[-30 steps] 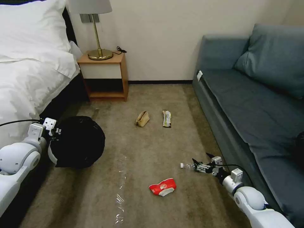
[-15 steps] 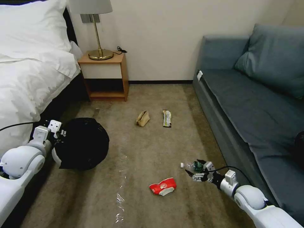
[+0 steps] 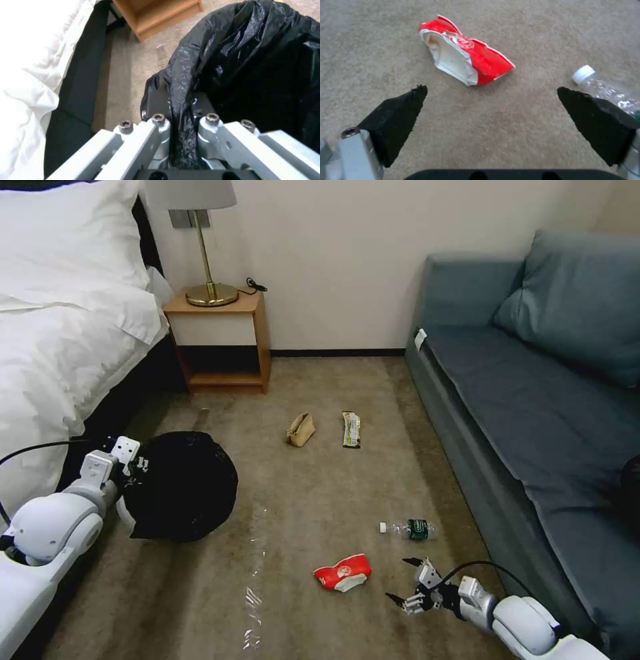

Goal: Pick up the trash bin, then pick up the garbage on the floor and place it into the trash bin.

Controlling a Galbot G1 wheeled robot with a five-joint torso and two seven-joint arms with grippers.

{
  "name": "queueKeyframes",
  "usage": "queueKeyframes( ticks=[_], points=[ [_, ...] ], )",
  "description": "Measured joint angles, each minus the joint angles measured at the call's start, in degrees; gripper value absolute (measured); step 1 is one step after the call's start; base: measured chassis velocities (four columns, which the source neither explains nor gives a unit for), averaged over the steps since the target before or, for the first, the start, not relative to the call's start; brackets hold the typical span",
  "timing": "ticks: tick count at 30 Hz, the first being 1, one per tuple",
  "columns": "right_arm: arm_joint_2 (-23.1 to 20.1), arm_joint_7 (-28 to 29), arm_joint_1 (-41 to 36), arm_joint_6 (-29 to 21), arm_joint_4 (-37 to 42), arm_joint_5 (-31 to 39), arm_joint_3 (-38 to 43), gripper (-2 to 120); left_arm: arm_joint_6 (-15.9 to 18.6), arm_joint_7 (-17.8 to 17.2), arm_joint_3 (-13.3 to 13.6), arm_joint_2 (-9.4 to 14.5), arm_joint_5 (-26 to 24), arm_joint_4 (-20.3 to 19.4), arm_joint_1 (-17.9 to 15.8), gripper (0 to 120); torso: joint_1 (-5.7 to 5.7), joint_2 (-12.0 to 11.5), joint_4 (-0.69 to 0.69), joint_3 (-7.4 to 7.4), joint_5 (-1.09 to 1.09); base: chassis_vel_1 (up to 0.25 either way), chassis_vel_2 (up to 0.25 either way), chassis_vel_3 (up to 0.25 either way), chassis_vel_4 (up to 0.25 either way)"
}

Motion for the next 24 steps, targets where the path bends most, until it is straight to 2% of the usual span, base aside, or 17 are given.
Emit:
queueKeyframes(
  ticks=[10,16,24],
  points=[
    [1.0,0.0,8.5,-0.3,-3.0,1.2,-8.4,100,-0.5,0.4,1.3,-0.4,0.4,1.0,-1.4,5,0.00,0.0,0.01,0.01,-0.01,0.000,0.000,0.000,0.000],
    [3.5,0.0,12.5,-0.1,-6.4,1.3,-13.5,100,-1.3,1.1,0.8,0.0,0.4,0.6,-0.8,5,0.00,0.0,0.00,0.01,-0.01,0.000,0.000,0.000,0.000],
    [6.2,0.0,14.7,1.6,-10.9,0.5,-16.4,100,-1.9,1.3,0.1,0.4,0.2,-0.1,-0.7,5,0.00,0.0,0.00,0.01,-0.01,0.000,0.000,0.000,0.000]
  ],
)
